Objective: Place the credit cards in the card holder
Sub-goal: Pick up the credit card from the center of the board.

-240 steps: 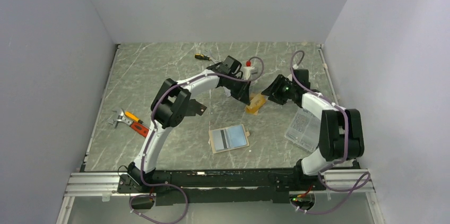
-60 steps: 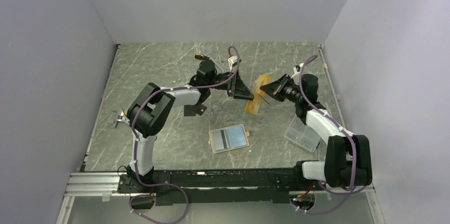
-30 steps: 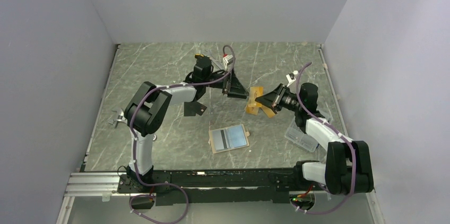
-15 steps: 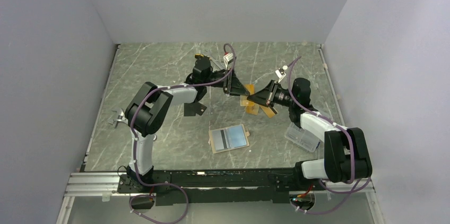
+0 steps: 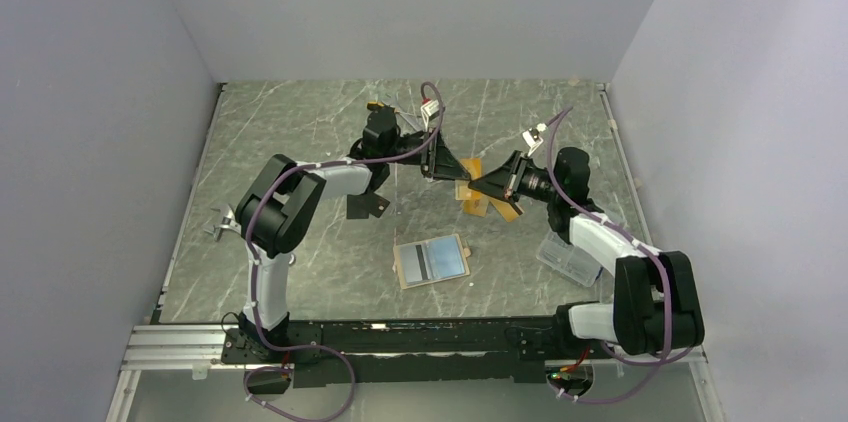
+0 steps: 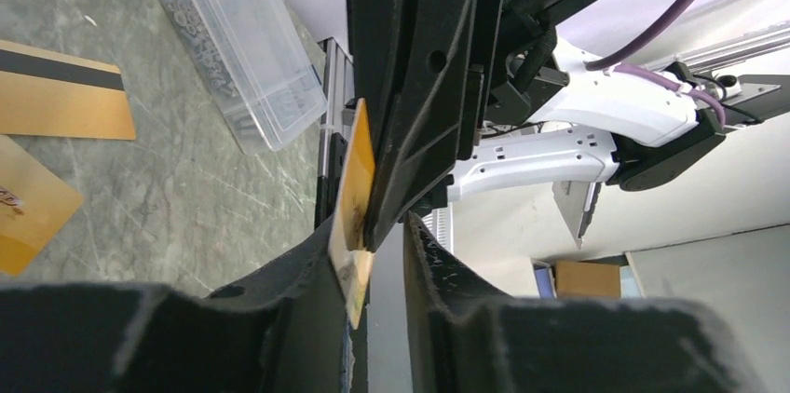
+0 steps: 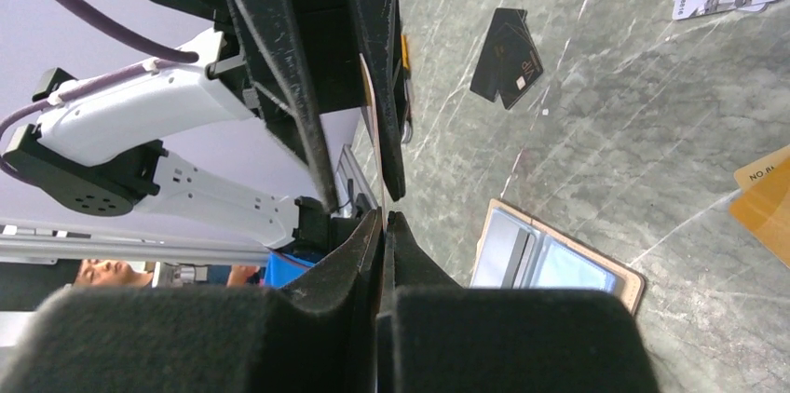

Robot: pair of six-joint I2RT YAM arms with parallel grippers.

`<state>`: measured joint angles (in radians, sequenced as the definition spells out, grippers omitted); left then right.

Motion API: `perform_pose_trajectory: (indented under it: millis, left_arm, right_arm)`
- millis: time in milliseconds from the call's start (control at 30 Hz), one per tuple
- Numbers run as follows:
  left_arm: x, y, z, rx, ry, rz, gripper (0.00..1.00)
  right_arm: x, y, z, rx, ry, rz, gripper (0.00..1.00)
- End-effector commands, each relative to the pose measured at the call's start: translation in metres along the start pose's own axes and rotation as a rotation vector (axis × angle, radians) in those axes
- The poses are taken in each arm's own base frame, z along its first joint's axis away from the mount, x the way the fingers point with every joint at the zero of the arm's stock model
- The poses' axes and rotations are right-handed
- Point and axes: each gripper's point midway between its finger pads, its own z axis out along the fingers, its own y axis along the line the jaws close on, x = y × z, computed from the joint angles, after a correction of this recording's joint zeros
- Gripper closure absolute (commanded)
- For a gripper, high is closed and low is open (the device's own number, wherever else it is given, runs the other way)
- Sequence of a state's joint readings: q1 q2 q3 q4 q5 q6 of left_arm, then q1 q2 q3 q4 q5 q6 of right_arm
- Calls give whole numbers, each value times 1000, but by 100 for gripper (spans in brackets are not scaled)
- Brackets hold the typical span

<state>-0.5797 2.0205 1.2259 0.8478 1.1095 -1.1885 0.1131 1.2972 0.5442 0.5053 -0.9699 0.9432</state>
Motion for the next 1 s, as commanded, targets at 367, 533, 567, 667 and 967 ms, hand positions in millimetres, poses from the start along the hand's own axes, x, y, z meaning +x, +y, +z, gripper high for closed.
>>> perform_pose_trajectory:
  millis: [367, 533, 567, 667, 967]
  left_arm:
    - [-14, -27, -10, 29, -19, 110, 100]
    - [-12, -30, -7, 35, -13, 110, 100]
    - [-11, -30, -7, 36, -11, 109, 100]
    - [-10, -32, -6, 39, -9, 108, 100]
    - [-11, -36, -7, 44, -9, 111, 96]
  right_arm:
    - [7, 20, -6, -68, 28, -62, 82]
    - [-2, 34, 4, -138, 31, -65, 76]
    - [-2, 36, 7, -144, 38, -63, 77]
    - [0, 43, 15, -176, 46, -62, 81]
    - [8, 34, 17, -143, 49, -41, 99]
